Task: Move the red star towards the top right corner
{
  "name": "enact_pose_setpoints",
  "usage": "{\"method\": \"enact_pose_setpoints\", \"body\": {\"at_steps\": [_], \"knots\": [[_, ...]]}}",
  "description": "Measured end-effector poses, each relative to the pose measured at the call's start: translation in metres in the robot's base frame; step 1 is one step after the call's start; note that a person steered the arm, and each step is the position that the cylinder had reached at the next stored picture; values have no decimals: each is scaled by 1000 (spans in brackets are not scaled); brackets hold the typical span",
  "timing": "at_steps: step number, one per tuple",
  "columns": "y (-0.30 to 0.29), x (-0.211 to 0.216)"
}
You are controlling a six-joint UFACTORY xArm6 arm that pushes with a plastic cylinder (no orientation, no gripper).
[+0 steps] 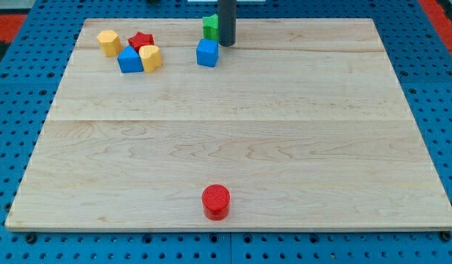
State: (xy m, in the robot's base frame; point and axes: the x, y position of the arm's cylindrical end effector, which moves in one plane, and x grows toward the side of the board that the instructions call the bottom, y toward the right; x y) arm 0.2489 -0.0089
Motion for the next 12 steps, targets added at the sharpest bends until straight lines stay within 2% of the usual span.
{"method": "enact_pose_setpoints", "body": {"at_steps": [1, 2, 4, 5, 6, 9, 11, 12], "knots": [[17, 59], [-14, 95], [-220, 131], [-285, 112], [-272, 60], [-88, 52], [-172, 52], [-233, 52]]}}
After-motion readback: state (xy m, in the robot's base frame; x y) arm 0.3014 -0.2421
